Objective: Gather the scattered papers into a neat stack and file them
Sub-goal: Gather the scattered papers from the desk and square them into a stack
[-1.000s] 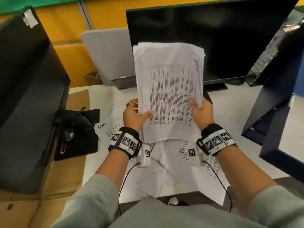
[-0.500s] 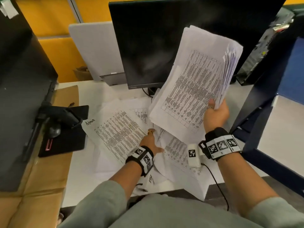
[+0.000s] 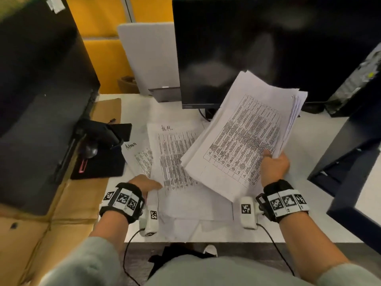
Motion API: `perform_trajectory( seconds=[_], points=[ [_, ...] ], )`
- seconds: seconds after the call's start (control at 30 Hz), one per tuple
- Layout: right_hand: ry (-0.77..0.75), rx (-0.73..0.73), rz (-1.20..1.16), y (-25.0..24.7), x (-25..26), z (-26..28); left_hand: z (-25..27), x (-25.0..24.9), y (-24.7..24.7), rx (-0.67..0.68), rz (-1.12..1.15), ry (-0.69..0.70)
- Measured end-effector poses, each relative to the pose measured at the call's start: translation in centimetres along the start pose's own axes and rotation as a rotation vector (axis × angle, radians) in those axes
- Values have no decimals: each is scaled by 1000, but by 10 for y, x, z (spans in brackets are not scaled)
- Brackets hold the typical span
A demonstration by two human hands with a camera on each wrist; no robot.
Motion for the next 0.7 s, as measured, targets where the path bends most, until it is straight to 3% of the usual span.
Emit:
perform_trajectory(
  seconds=[0.07, 0.2, 0.27, 0.43, 0.57, 0.7],
  points=[
    [53, 19, 34, 8, -7, -1, -6, 8, -13, -129, 49, -29],
    [167, 89, 95, 27, -26, -4, -10, -4, -47, -491, -144, -72],
    [258, 145, 123, 35, -40, -4, -5, -7, -50, -555, -183, -158],
    [382, 282, 194, 50, -60, 0, -34, -14, -48, -482, -325, -101],
    [426, 384, 208, 59, -63, 2, -49, -29, -56, -483, -152, 65],
    [441, 432, 212, 67, -71, -9, -61, -46, -56, -367, -53, 154]
  ],
)
Point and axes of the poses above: each hand's wrist, its own z-axis away from the middle knuckle, its own y-axis out of the palm, x = y × z, the point moved 10 cm from there along -z, towards the middle knuckle, and after that the axes turned 13 degrees about y, right-handed, at the moved point
